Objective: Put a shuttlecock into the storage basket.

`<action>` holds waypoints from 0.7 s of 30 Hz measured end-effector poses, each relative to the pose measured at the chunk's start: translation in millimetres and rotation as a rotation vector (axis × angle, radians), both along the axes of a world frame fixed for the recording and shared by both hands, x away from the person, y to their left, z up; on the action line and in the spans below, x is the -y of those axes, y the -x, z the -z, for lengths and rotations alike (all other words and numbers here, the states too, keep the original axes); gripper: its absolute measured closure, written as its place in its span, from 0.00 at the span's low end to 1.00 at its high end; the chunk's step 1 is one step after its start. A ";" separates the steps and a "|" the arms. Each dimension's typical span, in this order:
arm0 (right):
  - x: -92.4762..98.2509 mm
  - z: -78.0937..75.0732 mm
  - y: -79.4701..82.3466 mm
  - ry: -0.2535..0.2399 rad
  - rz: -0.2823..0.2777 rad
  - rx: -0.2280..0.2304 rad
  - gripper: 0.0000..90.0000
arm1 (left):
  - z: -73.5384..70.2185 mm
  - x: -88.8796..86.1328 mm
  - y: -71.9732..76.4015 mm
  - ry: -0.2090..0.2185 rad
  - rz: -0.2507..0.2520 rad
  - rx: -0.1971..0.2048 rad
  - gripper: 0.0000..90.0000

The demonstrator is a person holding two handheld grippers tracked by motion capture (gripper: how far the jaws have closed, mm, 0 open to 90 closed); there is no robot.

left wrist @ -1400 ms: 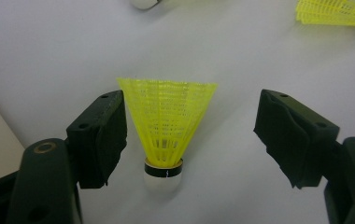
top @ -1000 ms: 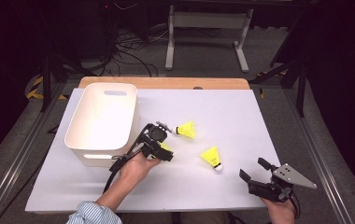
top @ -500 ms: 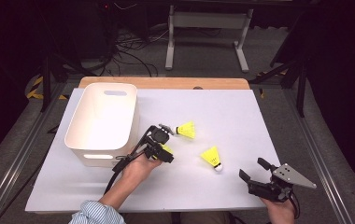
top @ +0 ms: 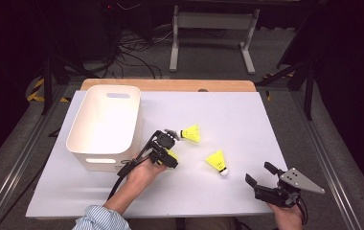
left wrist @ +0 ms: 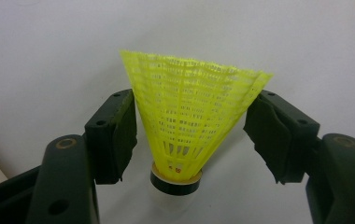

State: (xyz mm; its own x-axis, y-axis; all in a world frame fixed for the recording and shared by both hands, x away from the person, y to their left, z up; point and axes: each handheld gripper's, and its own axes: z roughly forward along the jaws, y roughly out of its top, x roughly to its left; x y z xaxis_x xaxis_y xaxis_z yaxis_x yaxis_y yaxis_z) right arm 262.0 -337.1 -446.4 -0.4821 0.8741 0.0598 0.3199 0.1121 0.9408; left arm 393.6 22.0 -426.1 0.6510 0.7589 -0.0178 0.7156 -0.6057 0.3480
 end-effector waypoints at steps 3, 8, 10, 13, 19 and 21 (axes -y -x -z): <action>-0.1 0.0 0.1 0.001 -0.002 0.000 0.15 | 2.2 -0.7 -0.8 -0.005 0.005 -0.010 0.43; 0.1 0.0 0.1 0.001 0.000 0.000 0.15 | 4.0 -1.4 -2.0 -0.005 0.010 -0.021 0.50; 0.0 0.0 0.0 0.000 0.000 0.000 0.15 | 3.4 -1.6 -1.8 -0.005 0.011 -0.015 0.53; 0.0 0.0 -0.1 0.000 -0.001 0.000 0.15 | 2.7 -1.8 -1.2 0.001 0.011 -0.016 0.58; -0.1 0.2 -0.3 0.001 -0.001 0.000 0.15 | 0.9 -2.2 -0.6 -0.009 0.023 -0.005 0.62; 0.0 0.2 -0.3 0.000 0.000 0.000 0.15 | -0.4 -2.1 0.1 -0.010 0.021 0.000 0.63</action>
